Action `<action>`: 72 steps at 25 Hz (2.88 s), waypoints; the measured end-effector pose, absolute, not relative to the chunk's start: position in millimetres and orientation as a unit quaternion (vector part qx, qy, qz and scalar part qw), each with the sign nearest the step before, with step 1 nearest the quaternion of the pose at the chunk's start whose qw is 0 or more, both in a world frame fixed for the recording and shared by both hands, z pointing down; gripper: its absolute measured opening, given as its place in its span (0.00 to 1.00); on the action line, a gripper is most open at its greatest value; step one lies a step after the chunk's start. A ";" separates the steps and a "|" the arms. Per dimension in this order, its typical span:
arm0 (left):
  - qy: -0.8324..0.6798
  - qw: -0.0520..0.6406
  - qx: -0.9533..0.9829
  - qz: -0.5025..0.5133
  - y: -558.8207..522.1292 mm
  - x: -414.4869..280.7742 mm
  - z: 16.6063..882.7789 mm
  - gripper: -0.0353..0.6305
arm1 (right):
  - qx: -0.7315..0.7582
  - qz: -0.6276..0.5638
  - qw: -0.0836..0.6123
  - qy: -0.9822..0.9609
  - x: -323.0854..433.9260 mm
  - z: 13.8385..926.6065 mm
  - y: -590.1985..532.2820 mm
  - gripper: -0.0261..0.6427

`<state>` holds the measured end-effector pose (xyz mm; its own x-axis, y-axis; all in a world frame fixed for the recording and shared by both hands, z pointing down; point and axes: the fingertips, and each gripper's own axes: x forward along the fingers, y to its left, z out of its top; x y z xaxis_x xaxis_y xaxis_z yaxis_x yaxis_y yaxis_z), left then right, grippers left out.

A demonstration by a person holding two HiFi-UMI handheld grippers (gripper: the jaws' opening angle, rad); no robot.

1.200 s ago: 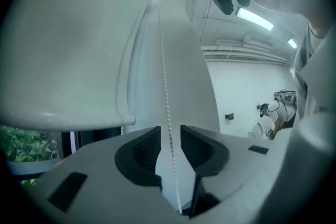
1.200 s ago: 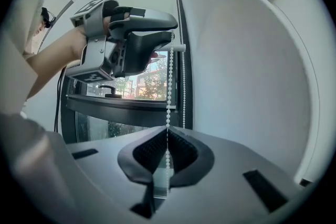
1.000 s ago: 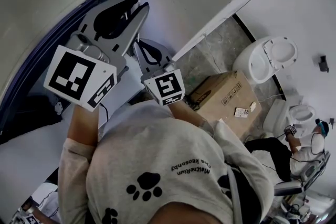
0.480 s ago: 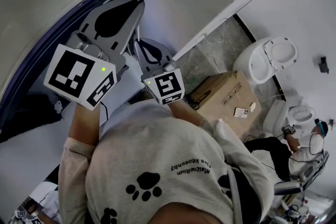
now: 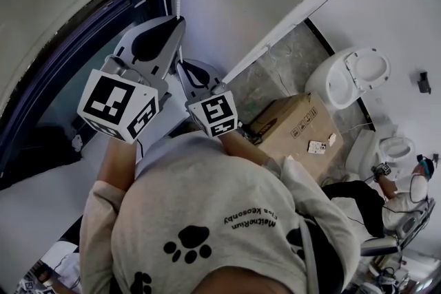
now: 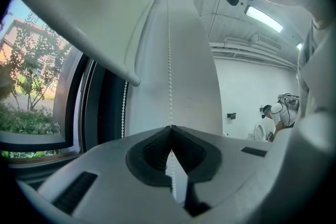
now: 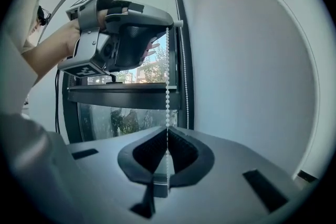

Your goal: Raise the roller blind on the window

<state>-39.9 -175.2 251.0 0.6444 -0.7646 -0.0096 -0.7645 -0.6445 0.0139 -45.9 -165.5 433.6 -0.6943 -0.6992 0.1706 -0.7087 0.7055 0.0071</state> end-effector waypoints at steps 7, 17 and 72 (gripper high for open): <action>-0.426 0.025 0.904 -0.005 -174.6 -40.6 274.5 0.06 | 0.378 0.038 0.105 -0.919 -48.7 455.1 -162.0 0.06; -0.423 0.072 0.903 0.013 -177.0 -37.6 326.8 0.06 | 0.376 0.078 0.158 -0.910 -40.2 506.7 -160.5 0.06; -0.430 0.108 0.895 0.052 -182.4 -41.1 402.3 0.06 | 0.385 -0.023 -0.012 -0.923 -41.2 243.3 -177.1 0.19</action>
